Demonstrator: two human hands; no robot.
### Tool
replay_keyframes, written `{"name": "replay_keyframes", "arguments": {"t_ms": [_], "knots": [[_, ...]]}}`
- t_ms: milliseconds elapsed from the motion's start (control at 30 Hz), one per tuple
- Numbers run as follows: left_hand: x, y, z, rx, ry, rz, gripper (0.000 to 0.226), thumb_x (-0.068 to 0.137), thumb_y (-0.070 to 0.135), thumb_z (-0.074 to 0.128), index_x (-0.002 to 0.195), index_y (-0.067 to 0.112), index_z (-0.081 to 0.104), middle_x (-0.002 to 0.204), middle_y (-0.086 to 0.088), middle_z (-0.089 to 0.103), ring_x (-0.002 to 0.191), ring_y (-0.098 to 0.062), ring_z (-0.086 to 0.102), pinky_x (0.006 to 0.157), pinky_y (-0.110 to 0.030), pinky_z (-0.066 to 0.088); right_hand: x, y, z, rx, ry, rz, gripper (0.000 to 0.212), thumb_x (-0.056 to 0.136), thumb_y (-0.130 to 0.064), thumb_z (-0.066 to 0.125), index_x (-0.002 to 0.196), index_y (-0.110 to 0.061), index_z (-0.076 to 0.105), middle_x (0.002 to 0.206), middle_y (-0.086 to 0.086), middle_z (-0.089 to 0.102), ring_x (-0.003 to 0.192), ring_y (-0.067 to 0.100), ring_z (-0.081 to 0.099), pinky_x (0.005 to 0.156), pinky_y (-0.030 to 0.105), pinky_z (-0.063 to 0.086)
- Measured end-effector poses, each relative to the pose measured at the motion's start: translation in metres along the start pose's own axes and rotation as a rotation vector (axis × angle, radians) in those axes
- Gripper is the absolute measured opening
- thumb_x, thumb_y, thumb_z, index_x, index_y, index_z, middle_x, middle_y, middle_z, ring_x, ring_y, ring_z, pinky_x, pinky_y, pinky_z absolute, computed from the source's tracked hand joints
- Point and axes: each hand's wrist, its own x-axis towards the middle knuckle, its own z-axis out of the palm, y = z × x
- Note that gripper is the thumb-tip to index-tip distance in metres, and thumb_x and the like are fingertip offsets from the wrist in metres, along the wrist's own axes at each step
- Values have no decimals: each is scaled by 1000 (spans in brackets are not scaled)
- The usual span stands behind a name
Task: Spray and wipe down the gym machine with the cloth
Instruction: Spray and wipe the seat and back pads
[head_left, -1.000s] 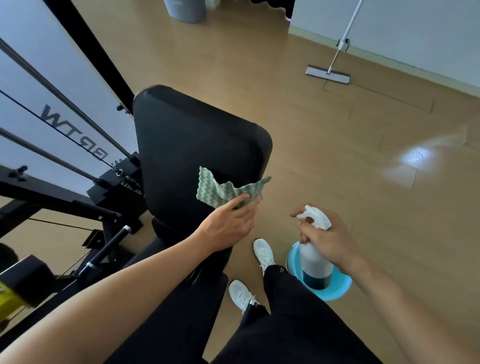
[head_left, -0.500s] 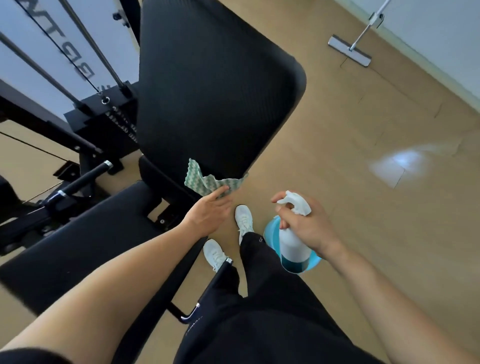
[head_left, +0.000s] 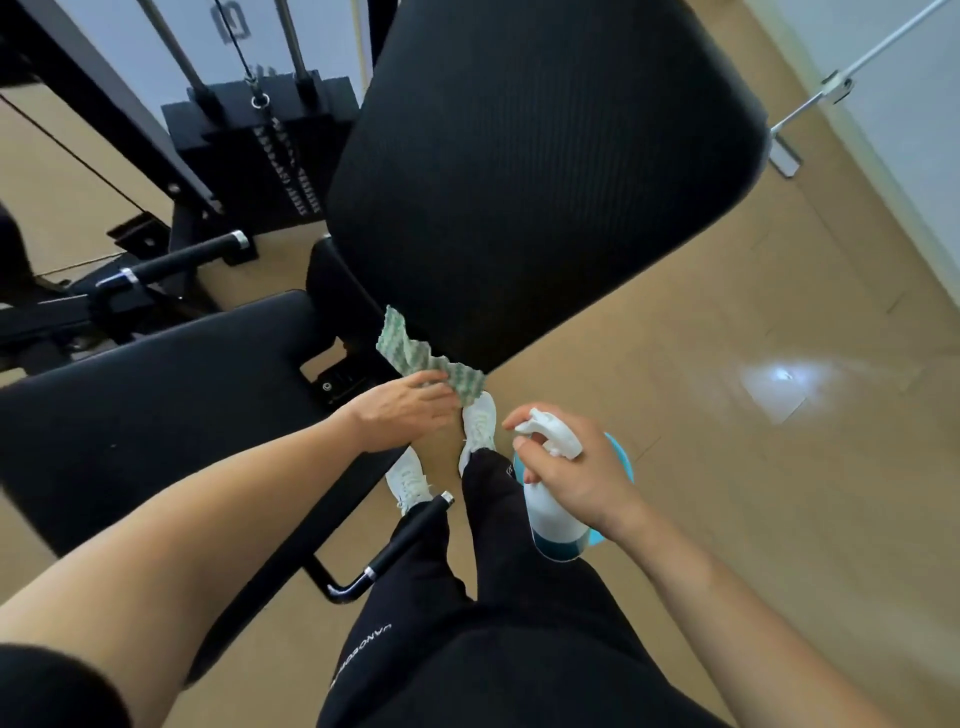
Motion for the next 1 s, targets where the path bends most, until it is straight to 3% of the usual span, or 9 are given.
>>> {"name": "replay_keyframes", "arguments": {"t_ms": [100,200,267,400,500,600,700,867,1000], "knots": [[-2,1,7,-187,230,-247,36,75,0,74,108,12,68,110,-10,62,104,-31,62,106,-44,46,6,-5,12,-21,-41,-20,21,98,-5,62,98,-23,71,63,-12,62,59,6,62,62,16,50],[3,1,10,-423,391,-573,20,78,5,84,90,10,69,97,-9,59,88,-29,58,80,-41,54,14,-9,19,-54,-76,-34,22,98,-4,61,98,-24,71,62,-15,62,59,5,62,62,16,50],[7,3,10,-685,461,-881,31,74,16,90,89,10,64,102,-8,55,90,-26,54,71,-39,53,19,-12,21,-90,-90,-48,21,99,-6,60,100,-24,71,62,-17,62,60,3,62,63,16,50],[22,20,13,-971,407,-1378,60,70,39,90,118,20,59,134,-6,43,130,-30,34,94,-37,47,26,-17,22,-135,-110,-75,19,101,-8,60,103,-23,70,64,-19,64,62,2,62,63,17,52],[35,36,11,-1275,528,-1610,98,68,40,91,147,23,35,158,-2,24,149,-26,21,114,-44,40,31,-18,24,-153,-119,-75,18,101,-8,59,103,-23,71,66,-19,65,64,3,63,64,17,54],[47,42,10,-1598,576,-1646,135,64,58,90,161,28,1,169,1,17,155,-23,22,123,-48,30,36,-16,25,-177,-123,-65,16,102,-11,60,105,-21,71,67,-19,65,64,3,64,64,16,53],[67,44,7,-1588,455,-1631,141,76,52,86,159,16,-22,172,-3,-13,159,-28,-8,127,-54,18,39,-13,28,-194,-133,-69,15,102,-12,60,105,-21,71,67,-17,65,65,4,64,65,15,54],[73,39,5,-1575,418,-1613,123,93,41,73,155,1,-25,167,-16,-26,157,-35,-16,128,-53,8,46,-11,34,-215,-155,-56,17,102,-10,60,105,-22,71,68,-11,65,66,4,65,64,13,53],[52,48,14,-1598,542,-1523,92,103,28,59,163,10,-9,172,-6,-14,159,-29,-2,128,-44,17,51,-10,42,-215,-180,-58,19,101,-7,59,104,-21,72,72,0,66,66,5,64,64,14,53]]}}
